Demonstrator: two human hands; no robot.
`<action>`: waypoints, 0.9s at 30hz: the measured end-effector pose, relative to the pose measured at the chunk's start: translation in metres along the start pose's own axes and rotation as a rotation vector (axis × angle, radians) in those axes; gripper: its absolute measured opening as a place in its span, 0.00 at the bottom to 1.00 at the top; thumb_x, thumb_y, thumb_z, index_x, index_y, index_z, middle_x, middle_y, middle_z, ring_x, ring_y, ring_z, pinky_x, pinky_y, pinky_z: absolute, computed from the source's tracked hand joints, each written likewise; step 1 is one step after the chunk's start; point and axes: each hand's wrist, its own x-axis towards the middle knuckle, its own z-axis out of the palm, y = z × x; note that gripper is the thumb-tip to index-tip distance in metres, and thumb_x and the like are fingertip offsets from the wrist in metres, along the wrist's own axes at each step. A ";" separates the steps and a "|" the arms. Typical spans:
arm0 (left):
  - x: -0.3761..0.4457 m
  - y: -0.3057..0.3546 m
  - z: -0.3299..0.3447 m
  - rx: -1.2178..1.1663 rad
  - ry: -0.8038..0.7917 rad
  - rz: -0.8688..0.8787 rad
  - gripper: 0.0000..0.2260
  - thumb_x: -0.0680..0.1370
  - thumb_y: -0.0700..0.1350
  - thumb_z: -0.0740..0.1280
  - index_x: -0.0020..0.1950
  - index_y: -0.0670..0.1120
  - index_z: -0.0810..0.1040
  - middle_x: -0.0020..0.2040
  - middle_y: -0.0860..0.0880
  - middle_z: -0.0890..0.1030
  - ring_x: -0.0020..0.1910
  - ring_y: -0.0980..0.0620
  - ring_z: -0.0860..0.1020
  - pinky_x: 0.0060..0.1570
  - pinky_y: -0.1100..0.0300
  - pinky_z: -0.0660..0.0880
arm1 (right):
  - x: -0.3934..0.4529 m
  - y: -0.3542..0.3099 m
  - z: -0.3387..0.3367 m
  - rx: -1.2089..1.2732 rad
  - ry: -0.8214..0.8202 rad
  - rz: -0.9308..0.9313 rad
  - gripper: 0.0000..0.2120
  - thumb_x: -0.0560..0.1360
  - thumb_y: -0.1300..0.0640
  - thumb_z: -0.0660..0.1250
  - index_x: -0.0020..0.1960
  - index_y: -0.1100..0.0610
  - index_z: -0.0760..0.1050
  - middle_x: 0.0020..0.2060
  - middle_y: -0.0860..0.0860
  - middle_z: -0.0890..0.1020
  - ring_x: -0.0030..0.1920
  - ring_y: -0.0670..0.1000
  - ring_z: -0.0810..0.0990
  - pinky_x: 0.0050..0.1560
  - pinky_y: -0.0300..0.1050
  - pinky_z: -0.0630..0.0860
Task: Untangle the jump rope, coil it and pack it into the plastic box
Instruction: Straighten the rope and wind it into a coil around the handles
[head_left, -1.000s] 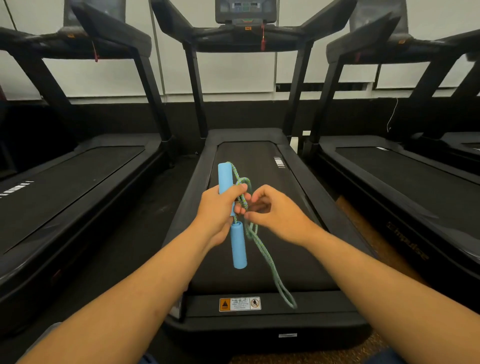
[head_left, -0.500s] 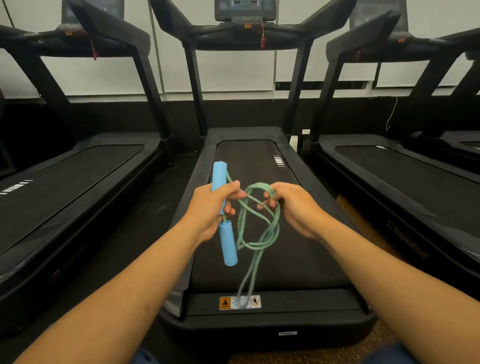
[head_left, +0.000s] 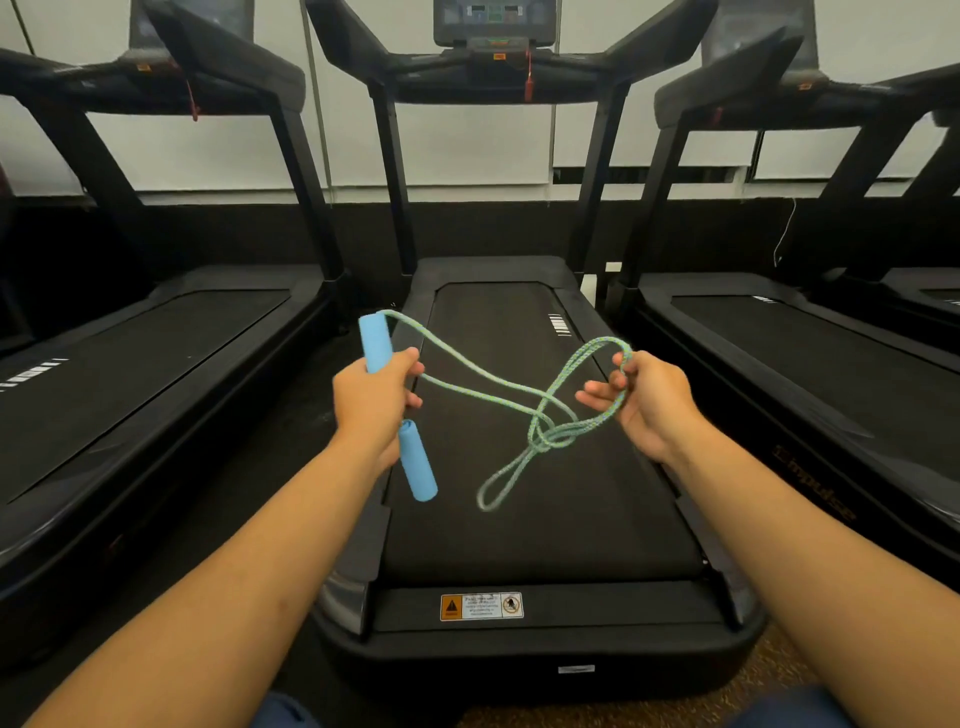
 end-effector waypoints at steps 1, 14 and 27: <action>0.003 0.001 -0.003 -0.027 0.025 -0.001 0.04 0.77 0.44 0.72 0.45 0.46 0.79 0.42 0.47 0.85 0.27 0.55 0.73 0.38 0.57 0.74 | 0.003 0.001 -0.005 0.011 0.025 0.010 0.11 0.77 0.67 0.51 0.44 0.59 0.70 0.24 0.50 0.66 0.27 0.54 0.77 0.40 0.55 0.83; 0.032 -0.003 -0.037 -0.145 0.259 -0.091 0.06 0.77 0.46 0.73 0.46 0.46 0.79 0.42 0.47 0.84 0.27 0.56 0.74 0.33 0.60 0.75 | 0.013 -0.029 -0.037 -0.033 0.056 0.057 0.10 0.77 0.64 0.53 0.45 0.60 0.73 0.23 0.46 0.63 0.19 0.43 0.56 0.17 0.35 0.52; -0.023 -0.041 0.025 0.251 -0.281 -0.201 0.08 0.75 0.41 0.75 0.49 0.38 0.81 0.36 0.44 0.81 0.19 0.54 0.69 0.21 0.64 0.67 | -0.005 -0.023 0.012 0.383 -0.173 0.221 0.08 0.66 0.65 0.58 0.45 0.60 0.71 0.26 0.46 0.60 0.18 0.44 0.57 0.15 0.36 0.56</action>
